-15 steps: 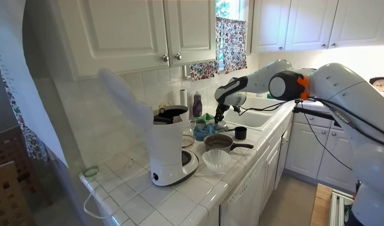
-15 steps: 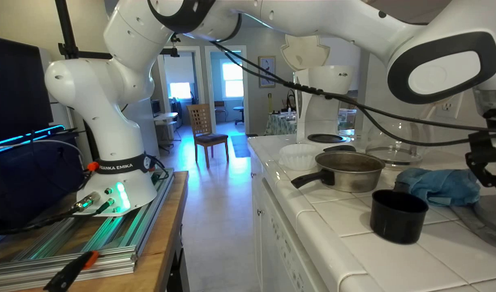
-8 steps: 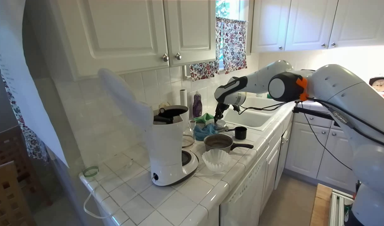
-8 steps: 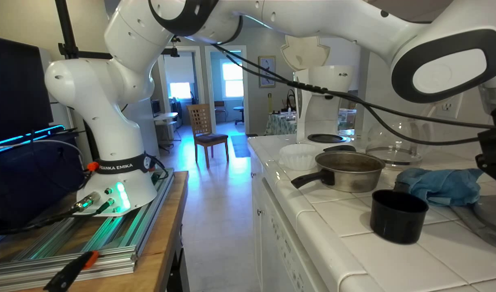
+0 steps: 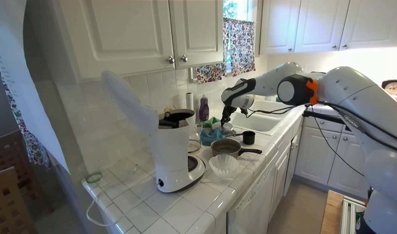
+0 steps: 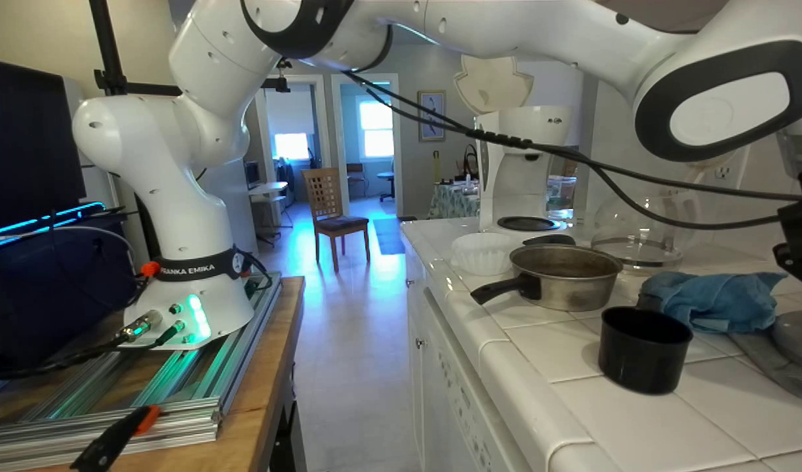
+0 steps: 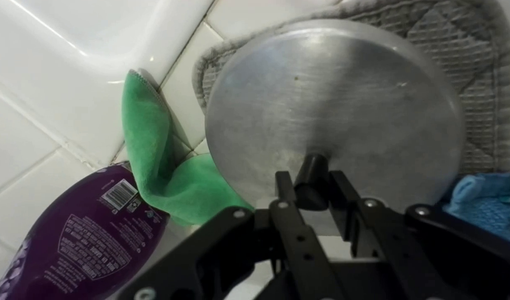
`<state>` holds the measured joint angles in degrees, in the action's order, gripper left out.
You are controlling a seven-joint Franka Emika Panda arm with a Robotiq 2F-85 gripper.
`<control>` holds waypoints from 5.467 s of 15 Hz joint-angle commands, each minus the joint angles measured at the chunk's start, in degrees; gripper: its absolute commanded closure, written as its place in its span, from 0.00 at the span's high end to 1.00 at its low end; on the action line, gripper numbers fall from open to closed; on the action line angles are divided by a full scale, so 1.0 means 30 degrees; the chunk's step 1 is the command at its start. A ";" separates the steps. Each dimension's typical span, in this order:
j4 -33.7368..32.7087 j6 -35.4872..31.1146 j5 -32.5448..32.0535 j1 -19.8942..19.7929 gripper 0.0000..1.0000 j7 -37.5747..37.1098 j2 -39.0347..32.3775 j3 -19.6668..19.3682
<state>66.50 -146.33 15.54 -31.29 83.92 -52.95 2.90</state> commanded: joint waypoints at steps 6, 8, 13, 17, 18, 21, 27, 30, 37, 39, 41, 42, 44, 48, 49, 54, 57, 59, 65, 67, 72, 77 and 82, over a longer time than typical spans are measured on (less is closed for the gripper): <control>0.1003 -0.0426 -0.0109 0.0415 0.07 0.0092 0.2121 -0.0135; 0.1429 -0.0157 0.0086 0.0358 0.07 0.0265 0.2720 0.0140; 0.3525 0.0019 0.0233 0.0510 0.07 0.0017 0.4541 0.0401; 0.5520 0.0796 0.0299 0.0511 0.07 0.0062 0.5930 0.0838; 0.6045 0.0752 0.0237 0.0589 0.07 -0.0075 0.6254 0.0845; 0.7545 0.0589 0.0371 0.0951 0.07 -0.0147 0.7201 0.0688; 1.1246 0.0350 0.0594 0.1728 0.07 0.0021 0.9527 0.0642; 1.2569 0.0396 0.0490 0.2285 0.07 -0.0180 1.0442 0.0395; 1.4767 0.0320 0.0483 0.3210 0.07 -0.0703 1.1983 -0.0205; 1.5133 0.0408 0.0299 0.3514 0.07 -0.0802 1.2287 -0.0420; 1.5427 0.0519 0.0153 0.3833 0.07 -0.0942 1.2552 -0.0617; 1.5586 0.0553 0.0034 0.4031 0.07 -0.1053 1.2691 -0.0724; 1.5738 0.0805 0.0001 0.4291 0.07 -0.1089 1.2844 -0.0829; 1.5880 0.0934 -0.0500 0.4928 0.07 -0.1625 1.2884 -0.1106; 1.5873 0.1111 -0.0624 0.5068 0.07 -0.1741 1.2881 -0.1159; 1.6270 0.1417 -0.1055 0.5616 0.07 -0.2273 1.3116 -0.1460; 1.6800 0.1302 -0.1599 0.5830 0.07 -0.3027 1.3405 -0.1731; 1.7117 0.1253 -0.1814 0.5892 0.07 -0.3332 1.3577 -0.1803; 1.7476 0.1497 -0.2204 0.5984 0.07 -0.3377 1.3854 -0.1840; 1.7427 0.1601 -0.2466 0.6078 0.07 -0.3461 1.3827 -0.1898; 1.7365 0.1970 -0.3322 0.6241 0.07 -0.3617 1.3774 -0.2001; 1.7852 0.0523 -0.4608 0.6533 0.07 -0.4692 1.3903 -0.2294; 1.7957 0.0151 -0.6031 0.6730 0.07 -0.5790 1.3790 -0.2513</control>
<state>118.35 -144.77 0.99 -12.23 69.59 -13.06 -3.52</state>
